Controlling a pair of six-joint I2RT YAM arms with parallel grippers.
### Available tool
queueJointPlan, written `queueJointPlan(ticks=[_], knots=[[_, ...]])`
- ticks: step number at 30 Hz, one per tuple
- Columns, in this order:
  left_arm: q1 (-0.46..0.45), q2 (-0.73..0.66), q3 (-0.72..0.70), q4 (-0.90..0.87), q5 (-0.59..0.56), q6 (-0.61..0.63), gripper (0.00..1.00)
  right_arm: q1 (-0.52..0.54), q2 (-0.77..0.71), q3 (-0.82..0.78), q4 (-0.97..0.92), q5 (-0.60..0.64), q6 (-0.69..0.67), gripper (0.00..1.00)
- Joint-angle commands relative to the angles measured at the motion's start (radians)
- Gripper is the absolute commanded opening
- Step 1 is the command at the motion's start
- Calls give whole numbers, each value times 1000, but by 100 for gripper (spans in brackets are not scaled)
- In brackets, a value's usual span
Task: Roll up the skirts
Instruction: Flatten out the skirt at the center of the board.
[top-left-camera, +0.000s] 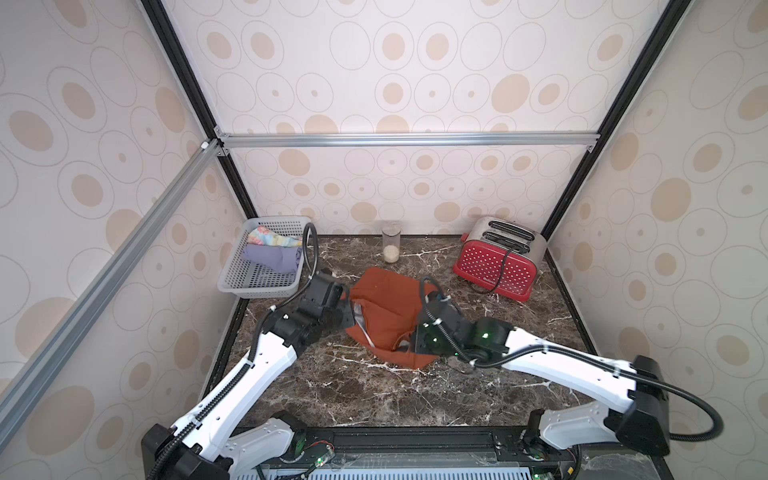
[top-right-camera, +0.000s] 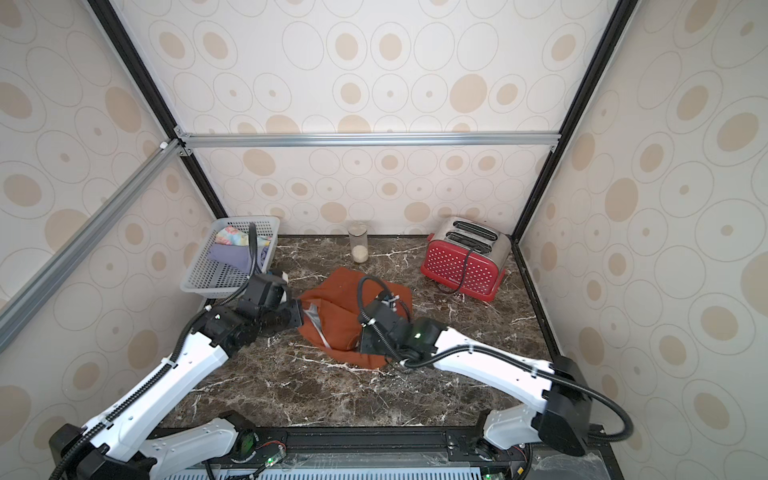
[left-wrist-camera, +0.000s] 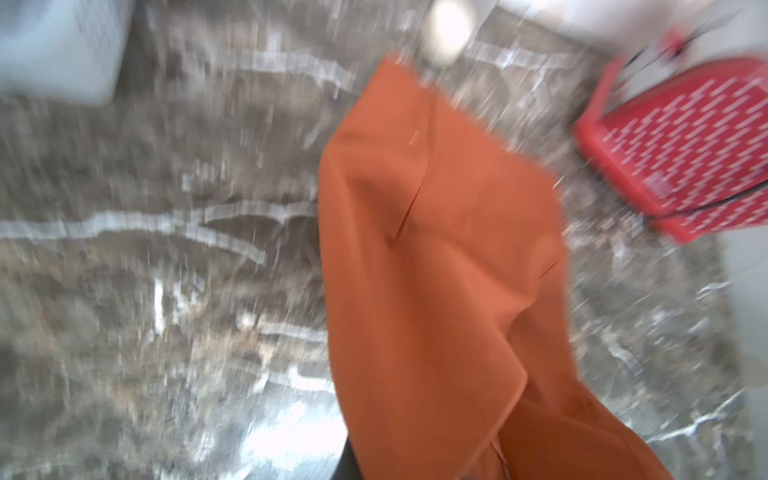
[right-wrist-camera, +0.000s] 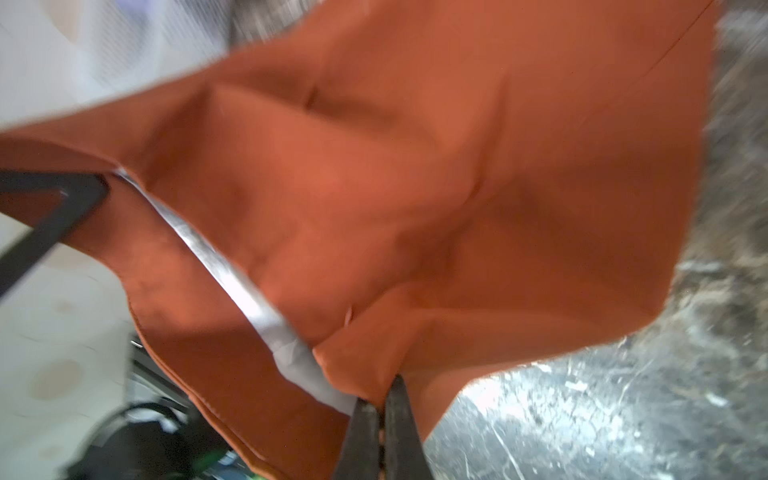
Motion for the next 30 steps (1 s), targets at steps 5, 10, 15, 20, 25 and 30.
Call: queueJointPlan(ticks=[5,10,15,20,25,30], knots=[[80,246,491,-207,1,171,2,-303,-135,82,22,-125,-141,0],[92,507,923,-357,2,248,7,-427,-43,314,-42,-134,-253,0],[131,792,1407,-531,43,322,6,-531,102,482,4,-190,-298,0],[204,828,1482,-398,104,350,8,-576,248,706,29,-218,-416,0],[219,760,1415,-263,136,417,10,-599,304,825,18,-261,-455,0],[219,686,1303,-208,180,445,10,-598,234,689,128,-313,-474,0]])
